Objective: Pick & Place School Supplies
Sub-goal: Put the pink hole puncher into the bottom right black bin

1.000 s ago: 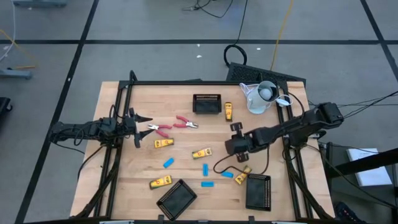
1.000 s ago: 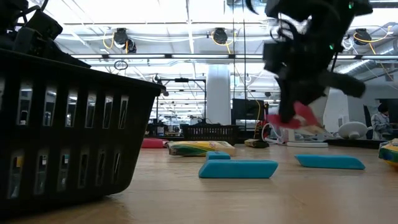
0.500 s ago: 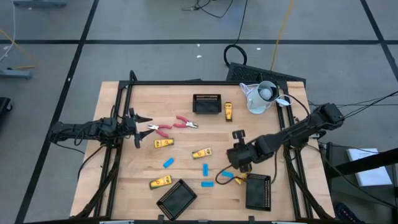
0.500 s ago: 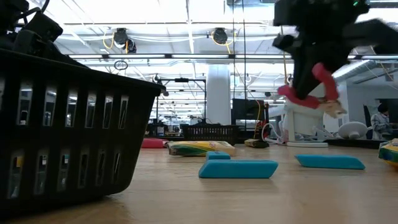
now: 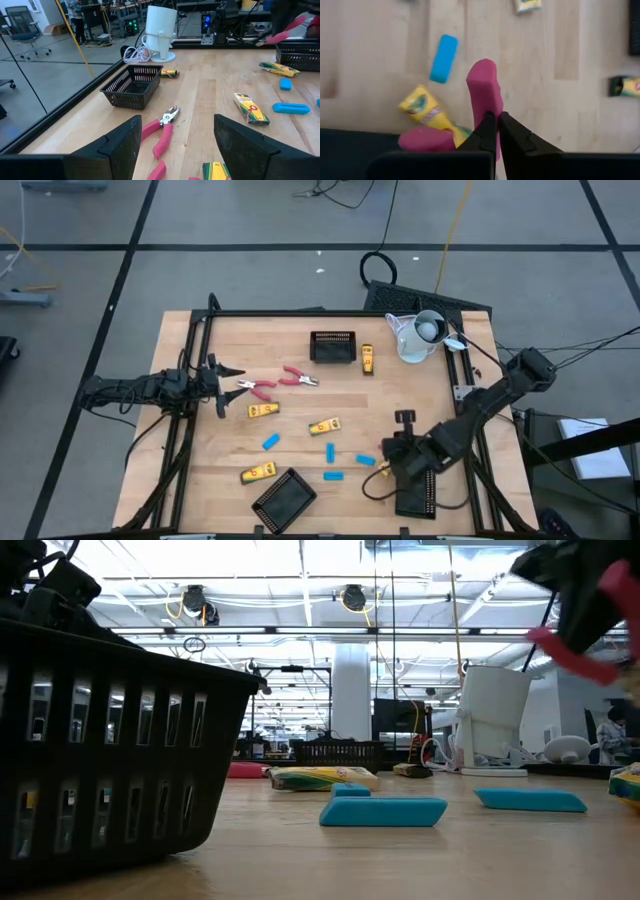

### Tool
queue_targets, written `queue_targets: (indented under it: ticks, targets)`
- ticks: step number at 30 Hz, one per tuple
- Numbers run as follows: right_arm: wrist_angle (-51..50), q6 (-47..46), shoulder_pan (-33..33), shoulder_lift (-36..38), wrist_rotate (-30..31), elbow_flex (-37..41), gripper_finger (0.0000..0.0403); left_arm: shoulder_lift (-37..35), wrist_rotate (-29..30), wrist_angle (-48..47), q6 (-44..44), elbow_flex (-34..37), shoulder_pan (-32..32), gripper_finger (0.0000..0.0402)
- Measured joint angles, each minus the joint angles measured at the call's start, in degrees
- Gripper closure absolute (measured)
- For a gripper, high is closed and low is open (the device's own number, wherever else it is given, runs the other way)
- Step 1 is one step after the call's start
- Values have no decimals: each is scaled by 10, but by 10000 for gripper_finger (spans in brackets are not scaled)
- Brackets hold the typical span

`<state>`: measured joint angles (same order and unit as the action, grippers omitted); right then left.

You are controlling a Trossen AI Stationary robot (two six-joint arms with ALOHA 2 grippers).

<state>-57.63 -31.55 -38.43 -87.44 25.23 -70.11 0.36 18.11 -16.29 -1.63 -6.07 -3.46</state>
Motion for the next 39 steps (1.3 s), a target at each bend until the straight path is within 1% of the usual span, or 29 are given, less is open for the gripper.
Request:
queue_targets:
  ticks: [7,13,23,27,31,33,36,39]
  targets:
    - [-5,-28,-33,0,3,-45,399,0,0,0,0,0,0,151]
    - [-12,-51,-57,0,3,-67,399,0,0,0,2,0,0,151]
    - [-18,-70,-64,0,-1,-70,401,0,0,1,3,0,0,151]
    - [-6,-85,-47,0,-60,-69,402,0,0,1,4,0,0,151]
    - [76,-57,-20,0,-122,-49,402,0,-1,1,13,0,0,151]
    - [141,-36,-8,0,-152,-32,402,0,-16,2,20,0,0,151]
    - [238,-18,11,0,-195,7,398,0,-58,4,33,0,0,151]
    - [283,-22,27,0,-215,48,373,17,-82,30,43,6,-1,151]
